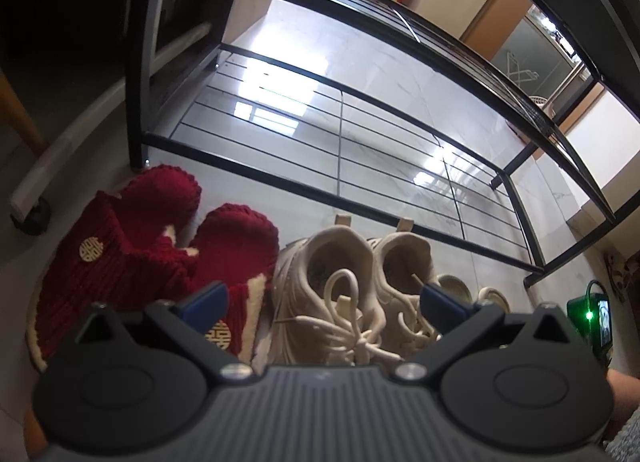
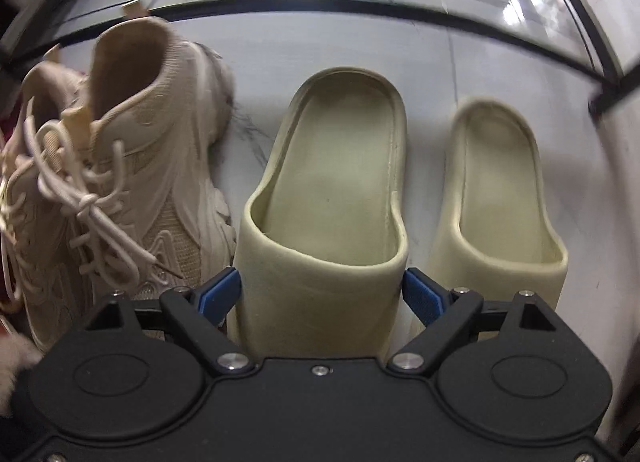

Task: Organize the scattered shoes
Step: 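Push the beige slide with the right tool to align it with the cream slide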

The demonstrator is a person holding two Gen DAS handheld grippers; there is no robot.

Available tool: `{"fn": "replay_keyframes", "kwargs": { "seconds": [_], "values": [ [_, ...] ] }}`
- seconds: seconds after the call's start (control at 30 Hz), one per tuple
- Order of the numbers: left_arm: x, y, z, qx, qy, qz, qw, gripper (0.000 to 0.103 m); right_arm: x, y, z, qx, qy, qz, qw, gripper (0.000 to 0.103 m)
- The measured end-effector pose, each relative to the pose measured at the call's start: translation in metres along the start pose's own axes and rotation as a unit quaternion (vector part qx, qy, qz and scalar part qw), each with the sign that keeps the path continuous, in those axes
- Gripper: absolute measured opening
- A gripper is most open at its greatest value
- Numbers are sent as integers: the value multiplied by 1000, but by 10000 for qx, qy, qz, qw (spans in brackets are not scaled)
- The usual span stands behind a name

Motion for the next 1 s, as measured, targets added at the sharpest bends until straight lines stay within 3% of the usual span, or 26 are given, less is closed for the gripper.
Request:
{"fn": "replay_keyframes", "kwargs": {
  "seconds": [0.17, 0.3, 0.33, 0.4, 0.47, 0.6, 0.8, 1.0],
  "values": [
    [2, -1, 1, -28, -11, 27, 10000, 102, -5, -4, 5, 53, -115, -242, 9996, 89],
    [4, -2, 2, -42, -25, 94, 9999, 102, -29, -24, 54, -818, -583, -816, 9916, 96],
    [4, -2, 2, -45, -30, 107, 9999, 102, -36, -27, 60, -996, -497, -866, 9900, 98],
    [5, -2, 0, -14, -50, 112, 9999, 102, -64, -31, 59, -1256, 428, -900, 9871, 98],
    [5, -1, -2, 30, -36, 134, 9999, 102, -79, -29, 45, -1073, 920, -823, 9865, 98],
    [5, -1, -4, 78, 6, 182, 9998, 102, -92, -22, 8, -465, 895, -799, 9917, 99],
    [7, 0, -9, 161, 0, 209, 9997, 102, -92, -31, -16, -428, 1204, -491, 9906, 103],
    [7, 2, -14, 281, 36, 275, 9992, 102, -92, -26, -15, -382, 921, -422, 9941, 102]
  ]
}}
Point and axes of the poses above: each gripper's, at about its wrist camera, not at the fingertips, and z roughly against the way its jaws point, x to its left, y to its underside, the point moved 5 cm from there along -z, roughly the way its jaws point, and after that the axes turned 10 degrees about -z, right-handed, at the moved point
